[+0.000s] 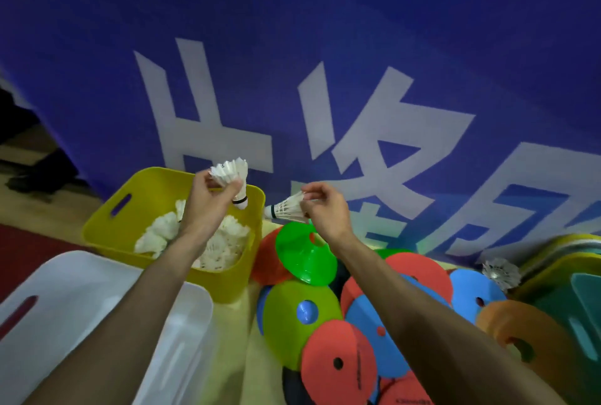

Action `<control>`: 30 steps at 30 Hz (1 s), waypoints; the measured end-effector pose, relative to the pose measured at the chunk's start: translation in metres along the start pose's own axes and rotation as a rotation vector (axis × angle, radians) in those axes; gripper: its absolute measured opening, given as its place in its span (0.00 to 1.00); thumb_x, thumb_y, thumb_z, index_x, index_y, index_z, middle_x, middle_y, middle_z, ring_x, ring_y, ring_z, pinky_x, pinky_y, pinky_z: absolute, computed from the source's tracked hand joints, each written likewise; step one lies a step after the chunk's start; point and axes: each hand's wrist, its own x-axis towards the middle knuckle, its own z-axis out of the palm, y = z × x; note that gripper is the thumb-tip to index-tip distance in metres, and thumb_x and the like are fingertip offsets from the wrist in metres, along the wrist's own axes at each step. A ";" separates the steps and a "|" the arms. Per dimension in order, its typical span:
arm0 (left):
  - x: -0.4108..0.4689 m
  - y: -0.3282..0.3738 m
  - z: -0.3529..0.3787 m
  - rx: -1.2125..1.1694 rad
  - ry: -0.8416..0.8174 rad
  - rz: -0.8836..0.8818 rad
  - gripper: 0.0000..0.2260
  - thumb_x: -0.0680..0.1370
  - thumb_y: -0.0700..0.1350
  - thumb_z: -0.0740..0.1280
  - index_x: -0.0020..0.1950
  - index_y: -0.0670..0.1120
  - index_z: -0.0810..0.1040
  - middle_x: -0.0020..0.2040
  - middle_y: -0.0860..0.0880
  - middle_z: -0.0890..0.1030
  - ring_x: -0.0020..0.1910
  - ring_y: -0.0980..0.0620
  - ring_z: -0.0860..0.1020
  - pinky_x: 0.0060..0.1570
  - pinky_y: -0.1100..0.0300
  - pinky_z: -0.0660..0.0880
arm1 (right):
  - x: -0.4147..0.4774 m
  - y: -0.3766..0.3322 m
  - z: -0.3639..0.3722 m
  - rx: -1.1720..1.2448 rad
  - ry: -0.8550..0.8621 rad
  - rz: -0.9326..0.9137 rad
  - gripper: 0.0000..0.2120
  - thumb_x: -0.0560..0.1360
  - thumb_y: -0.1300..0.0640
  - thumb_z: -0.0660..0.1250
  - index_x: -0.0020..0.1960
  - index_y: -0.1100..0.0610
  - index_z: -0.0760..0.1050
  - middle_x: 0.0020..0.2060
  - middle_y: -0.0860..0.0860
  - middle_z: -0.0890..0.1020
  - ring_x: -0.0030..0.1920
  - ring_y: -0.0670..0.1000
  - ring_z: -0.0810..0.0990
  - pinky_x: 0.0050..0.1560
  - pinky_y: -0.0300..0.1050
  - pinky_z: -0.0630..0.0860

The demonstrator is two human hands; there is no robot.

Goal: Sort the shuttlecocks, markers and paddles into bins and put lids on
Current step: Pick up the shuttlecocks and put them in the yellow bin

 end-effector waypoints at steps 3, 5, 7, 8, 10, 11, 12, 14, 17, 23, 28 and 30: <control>0.008 -0.011 -0.028 0.024 0.053 -0.033 0.16 0.73 0.48 0.71 0.58 0.46 0.72 0.52 0.50 0.79 0.51 0.52 0.78 0.50 0.57 0.72 | 0.003 -0.007 0.037 0.060 -0.044 0.026 0.11 0.71 0.67 0.64 0.46 0.52 0.77 0.40 0.46 0.79 0.46 0.51 0.80 0.50 0.51 0.80; 0.011 -0.019 -0.043 0.037 0.081 -0.068 0.16 0.74 0.45 0.71 0.58 0.47 0.71 0.52 0.50 0.78 0.51 0.52 0.76 0.49 0.58 0.69 | 0.005 -0.010 0.060 0.078 -0.057 0.047 0.11 0.72 0.67 0.64 0.46 0.52 0.77 0.40 0.48 0.79 0.45 0.53 0.81 0.49 0.53 0.80; 0.015 -0.029 -0.056 0.049 0.097 -0.101 0.17 0.74 0.43 0.71 0.60 0.45 0.71 0.54 0.48 0.77 0.52 0.50 0.76 0.49 0.58 0.69 | 0.006 -0.011 0.080 0.078 -0.064 0.061 0.11 0.72 0.66 0.64 0.44 0.50 0.76 0.41 0.50 0.81 0.47 0.55 0.82 0.51 0.56 0.80; 0.018 -0.035 -0.061 0.050 0.101 -0.117 0.19 0.74 0.42 0.71 0.63 0.44 0.70 0.56 0.46 0.77 0.52 0.50 0.75 0.49 0.57 0.69 | 0.006 -0.010 0.089 0.079 -0.071 0.066 0.12 0.72 0.66 0.64 0.43 0.49 0.76 0.41 0.50 0.81 0.48 0.55 0.82 0.51 0.57 0.80; 0.022 -0.044 -0.069 0.026 0.101 -0.166 0.28 0.74 0.42 0.70 0.71 0.43 0.62 0.65 0.43 0.73 0.58 0.48 0.75 0.53 0.54 0.72 | 0.004 -0.012 0.100 0.101 -0.106 0.089 0.12 0.73 0.68 0.65 0.43 0.50 0.75 0.40 0.51 0.81 0.46 0.54 0.82 0.52 0.55 0.80; 0.023 -0.047 -0.072 0.011 0.101 -0.193 0.32 0.75 0.42 0.69 0.74 0.44 0.57 0.69 0.43 0.69 0.63 0.46 0.72 0.57 0.52 0.73 | 0.004 -0.012 0.103 0.121 -0.138 0.109 0.11 0.73 0.68 0.65 0.43 0.52 0.75 0.40 0.52 0.81 0.46 0.55 0.82 0.52 0.53 0.79; 0.024 -0.049 -0.074 0.009 0.102 -0.210 0.33 0.76 0.42 0.68 0.76 0.46 0.54 0.72 0.44 0.66 0.67 0.45 0.69 0.61 0.49 0.72 | 0.003 -0.012 0.105 0.139 -0.172 0.126 0.10 0.73 0.69 0.65 0.44 0.54 0.75 0.41 0.54 0.82 0.46 0.55 0.82 0.51 0.52 0.79; 0.024 -0.050 -0.073 0.037 0.109 -0.204 0.33 0.77 0.43 0.67 0.77 0.46 0.52 0.74 0.45 0.62 0.71 0.45 0.65 0.64 0.49 0.69 | 0.002 -0.013 0.106 0.158 -0.230 0.144 0.09 0.74 0.70 0.63 0.46 0.57 0.76 0.44 0.57 0.81 0.44 0.55 0.82 0.48 0.50 0.79; 0.023 -0.048 -0.064 0.063 0.127 -0.155 0.29 0.77 0.43 0.66 0.75 0.46 0.57 0.73 0.46 0.65 0.70 0.47 0.67 0.61 0.53 0.70 | -0.002 -0.016 0.097 0.148 -0.274 0.135 0.07 0.76 0.69 0.62 0.49 0.60 0.75 0.43 0.56 0.80 0.41 0.52 0.81 0.40 0.44 0.79; 0.003 -0.031 -0.017 0.033 0.060 0.044 0.17 0.77 0.37 0.64 0.65 0.47 0.71 0.60 0.50 0.75 0.51 0.57 0.74 0.46 0.68 0.71 | 0.000 -0.009 0.049 0.079 -0.260 0.130 0.08 0.77 0.68 0.62 0.47 0.57 0.75 0.42 0.56 0.80 0.38 0.52 0.80 0.36 0.42 0.77; -0.020 -0.012 0.042 0.063 -0.227 0.114 0.12 0.76 0.36 0.64 0.57 0.48 0.76 0.55 0.49 0.79 0.51 0.54 0.77 0.49 0.66 0.73 | 0.004 0.002 -0.014 0.039 -0.208 0.168 0.08 0.77 0.66 0.64 0.45 0.54 0.74 0.40 0.53 0.80 0.37 0.49 0.79 0.38 0.42 0.77; -0.029 -0.007 0.067 0.087 -0.308 0.126 0.12 0.75 0.36 0.64 0.56 0.48 0.77 0.55 0.47 0.79 0.49 0.53 0.78 0.46 0.68 0.71 | 0.003 0.009 -0.042 0.027 -0.179 0.177 0.09 0.76 0.67 0.64 0.44 0.54 0.74 0.40 0.53 0.79 0.37 0.49 0.78 0.39 0.43 0.76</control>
